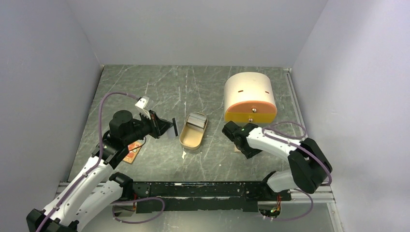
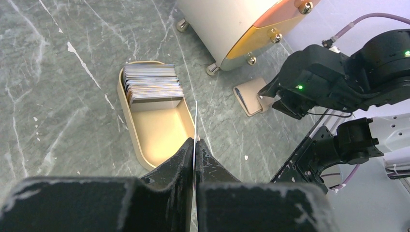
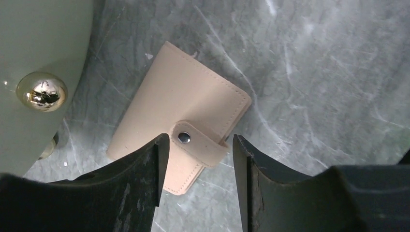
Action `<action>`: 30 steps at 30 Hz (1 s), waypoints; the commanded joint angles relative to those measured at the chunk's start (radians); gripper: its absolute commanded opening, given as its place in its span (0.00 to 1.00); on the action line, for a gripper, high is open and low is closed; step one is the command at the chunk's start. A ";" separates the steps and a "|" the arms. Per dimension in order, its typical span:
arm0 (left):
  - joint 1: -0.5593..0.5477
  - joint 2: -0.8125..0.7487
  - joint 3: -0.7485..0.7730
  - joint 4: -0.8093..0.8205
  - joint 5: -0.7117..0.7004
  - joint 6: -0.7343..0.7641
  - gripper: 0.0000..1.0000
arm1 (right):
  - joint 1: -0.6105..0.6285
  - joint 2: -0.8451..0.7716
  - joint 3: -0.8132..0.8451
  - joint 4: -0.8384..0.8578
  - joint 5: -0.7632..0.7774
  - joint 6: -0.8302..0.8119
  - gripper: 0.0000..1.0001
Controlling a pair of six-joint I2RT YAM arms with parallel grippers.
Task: Put the credit cards into the card holder
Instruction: Pick up the card holder from the center of the board, then place the card holder at the center of the board.
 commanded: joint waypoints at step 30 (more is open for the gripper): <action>-0.004 0.174 0.043 -0.045 0.263 -0.139 0.09 | 0.310 -0.428 -0.252 0.819 -0.364 -1.207 0.00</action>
